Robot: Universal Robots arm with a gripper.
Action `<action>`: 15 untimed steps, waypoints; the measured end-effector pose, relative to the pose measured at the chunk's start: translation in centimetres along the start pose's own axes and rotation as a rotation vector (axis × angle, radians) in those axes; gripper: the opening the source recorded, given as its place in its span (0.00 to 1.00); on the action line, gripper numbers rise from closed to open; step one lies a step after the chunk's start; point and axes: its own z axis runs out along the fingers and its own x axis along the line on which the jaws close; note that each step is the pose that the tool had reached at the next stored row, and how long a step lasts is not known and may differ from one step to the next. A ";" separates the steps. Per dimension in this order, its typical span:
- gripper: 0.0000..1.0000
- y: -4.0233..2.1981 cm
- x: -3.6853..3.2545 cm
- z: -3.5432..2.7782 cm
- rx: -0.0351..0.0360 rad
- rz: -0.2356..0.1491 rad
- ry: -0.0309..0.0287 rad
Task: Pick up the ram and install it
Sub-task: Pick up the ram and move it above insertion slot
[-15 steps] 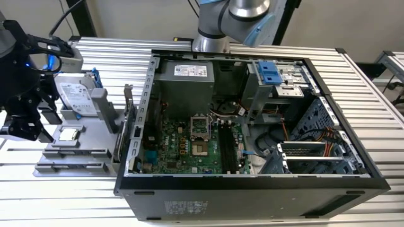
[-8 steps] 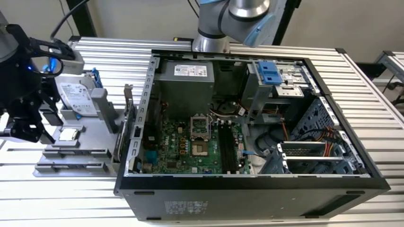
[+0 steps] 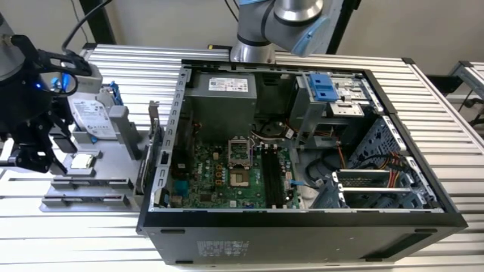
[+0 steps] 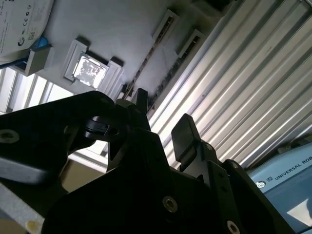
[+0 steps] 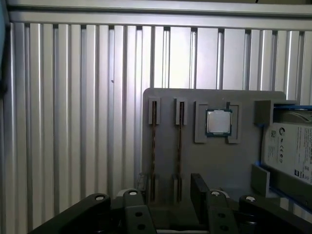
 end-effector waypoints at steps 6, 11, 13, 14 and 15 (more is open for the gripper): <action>1.00 -0.01 0.01 0.39 0.0000 0.000 0.0004; 1.00 -0.01 0.01 0.68 0.0000 0.000 0.0006; 1.00 -0.01 0.01 0.70 -0.0003 0.000 0.0007; 1.00 -0.01 0.01 0.71 -0.0002 0.000 0.0007; 1.00 -0.01 0.01 0.72 -0.0001 0.000 0.0006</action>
